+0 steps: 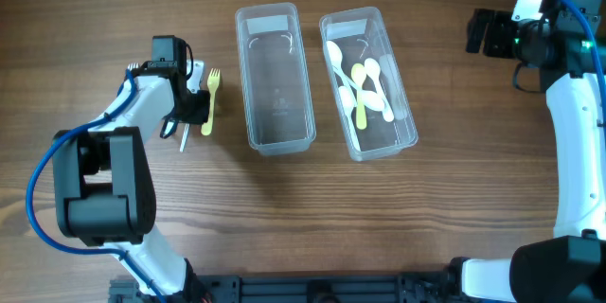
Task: Pack container
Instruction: 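Carry the white fork into the left container and release it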
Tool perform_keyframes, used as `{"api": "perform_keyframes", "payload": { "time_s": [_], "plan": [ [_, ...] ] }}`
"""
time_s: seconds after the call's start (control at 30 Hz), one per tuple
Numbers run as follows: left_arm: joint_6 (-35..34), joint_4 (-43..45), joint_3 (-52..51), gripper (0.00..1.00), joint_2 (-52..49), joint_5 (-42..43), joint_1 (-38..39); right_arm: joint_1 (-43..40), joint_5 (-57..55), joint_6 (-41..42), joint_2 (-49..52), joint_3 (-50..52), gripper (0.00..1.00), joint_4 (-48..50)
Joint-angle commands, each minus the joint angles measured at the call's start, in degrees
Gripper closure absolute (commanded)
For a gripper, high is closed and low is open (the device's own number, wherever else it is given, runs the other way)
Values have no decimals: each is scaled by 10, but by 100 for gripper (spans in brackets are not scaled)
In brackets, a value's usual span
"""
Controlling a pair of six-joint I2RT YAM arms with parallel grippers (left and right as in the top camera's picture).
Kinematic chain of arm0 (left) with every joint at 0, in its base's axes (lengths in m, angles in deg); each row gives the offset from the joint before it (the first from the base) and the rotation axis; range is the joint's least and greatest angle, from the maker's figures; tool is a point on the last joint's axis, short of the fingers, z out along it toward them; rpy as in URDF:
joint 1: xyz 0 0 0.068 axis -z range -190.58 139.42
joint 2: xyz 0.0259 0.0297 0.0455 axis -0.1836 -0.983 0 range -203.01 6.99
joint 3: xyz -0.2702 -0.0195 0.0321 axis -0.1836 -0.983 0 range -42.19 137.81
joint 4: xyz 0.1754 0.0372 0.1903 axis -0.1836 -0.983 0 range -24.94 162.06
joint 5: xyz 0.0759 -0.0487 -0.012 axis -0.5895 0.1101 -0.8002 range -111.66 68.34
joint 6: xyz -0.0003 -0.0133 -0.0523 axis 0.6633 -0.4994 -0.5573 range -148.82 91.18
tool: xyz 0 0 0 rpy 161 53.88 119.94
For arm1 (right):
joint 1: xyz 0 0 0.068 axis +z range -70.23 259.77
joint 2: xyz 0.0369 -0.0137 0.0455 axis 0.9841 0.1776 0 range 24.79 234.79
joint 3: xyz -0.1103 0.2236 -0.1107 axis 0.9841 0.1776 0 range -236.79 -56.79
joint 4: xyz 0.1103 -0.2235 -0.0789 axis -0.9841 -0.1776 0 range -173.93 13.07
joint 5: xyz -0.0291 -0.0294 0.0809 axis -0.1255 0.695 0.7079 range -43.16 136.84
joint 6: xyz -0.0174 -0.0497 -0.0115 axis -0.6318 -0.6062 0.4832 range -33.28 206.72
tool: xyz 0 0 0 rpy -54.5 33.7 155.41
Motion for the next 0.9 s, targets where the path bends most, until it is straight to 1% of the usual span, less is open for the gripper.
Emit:
{"api": "perform_keyframes", "payload": {
  "time_s": [0.0, 0.1, 0.23, 0.47, 0.6, 0.73, 0.87],
  "plan": [
    [9, 2, 9, 78, -14, -8, -9, 2, -4, 5, 0, -5, 0, 2],
    [9, 3, 9, 83, -14, -8, -10, 2, -4, 5, 0, -5, 0, 2],
    [8, 3, 11, 95, -14, -8, -9, 2, -4, 5, 0, -5, 0, 2],
    [8, -38, 41, 96, -1, -23, -9, 2, -4, 5, 0, -5, 0, 2],
    [1, -80, 83, 96, 12, -23, -9, 2, -4, 5, 0, -5, 0, 2],
    [-27, -126, 137, 96, 29, -20, -9, 2, -4, 5, 0, -5, 0, 2],
    [-42, -160, 177, 96, 54, 39, -3, 2, -4, 5, 0, -5, 1, 2]
  ]
}}
